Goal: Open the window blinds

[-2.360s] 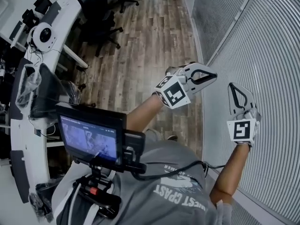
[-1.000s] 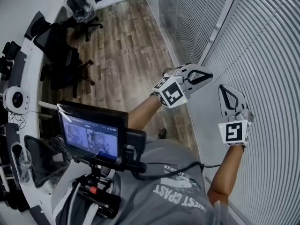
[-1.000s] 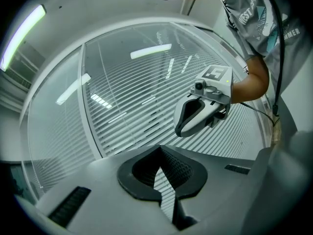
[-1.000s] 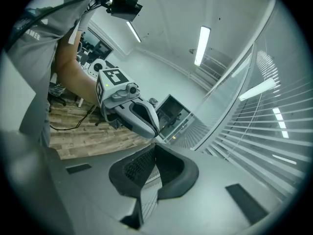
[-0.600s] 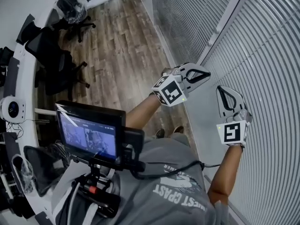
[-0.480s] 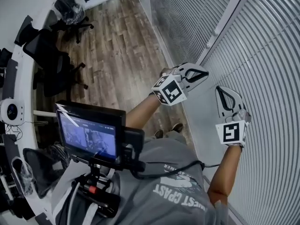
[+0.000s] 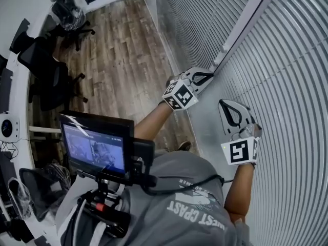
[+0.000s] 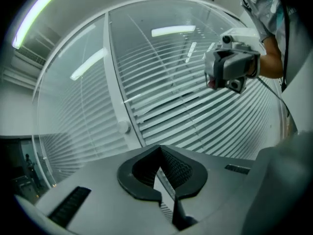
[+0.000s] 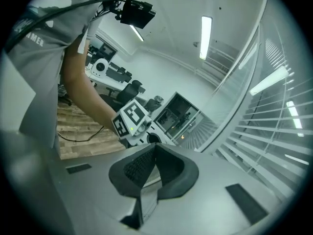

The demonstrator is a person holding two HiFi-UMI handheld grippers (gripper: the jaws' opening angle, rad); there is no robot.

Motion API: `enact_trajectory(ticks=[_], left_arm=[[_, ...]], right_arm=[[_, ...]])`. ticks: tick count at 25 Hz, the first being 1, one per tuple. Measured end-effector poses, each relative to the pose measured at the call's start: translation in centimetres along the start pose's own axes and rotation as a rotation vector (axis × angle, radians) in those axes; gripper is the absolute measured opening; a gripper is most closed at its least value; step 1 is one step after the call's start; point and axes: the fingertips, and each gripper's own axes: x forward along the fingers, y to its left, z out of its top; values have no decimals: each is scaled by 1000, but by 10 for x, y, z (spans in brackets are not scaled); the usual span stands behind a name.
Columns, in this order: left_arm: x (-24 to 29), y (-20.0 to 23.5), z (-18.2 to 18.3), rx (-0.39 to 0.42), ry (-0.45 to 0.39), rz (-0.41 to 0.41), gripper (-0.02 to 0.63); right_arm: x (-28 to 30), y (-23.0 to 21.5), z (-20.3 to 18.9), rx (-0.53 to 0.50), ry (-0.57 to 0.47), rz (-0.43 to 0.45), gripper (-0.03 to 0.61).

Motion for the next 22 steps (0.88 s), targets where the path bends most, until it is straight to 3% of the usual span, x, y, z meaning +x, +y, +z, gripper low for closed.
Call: enact_trajectory(ticks=[5, 8, 9, 10, 14, 19, 22], left_arm=[[-14, 17, -8, 16, 60, 96, 3], [9, 32, -28, 12, 73, 123, 22], [19, 32, -39, 1, 82, 109, 162], [28, 31, -49, -7, 91, 89, 179], [61, 48, -64, 39, 125, 15, 176], [74, 51, -64, 210, 159, -56, 132], [80, 54, -65, 227, 153, -82, 130]], right_arm=[[-14, 14, 56, -25, -70, 36, -6], [5, 8, 40, -28, -79, 57, -6], [12, 10, 31, -20, -77, 66, -6], [17, 11, 24, -14, -74, 71, -6], [38, -18, 21, -5, -66, 49, -6], [52, -37, 27, 17, -45, 13, -6], [64, -39, 24, 29, -20, 2, -6]])
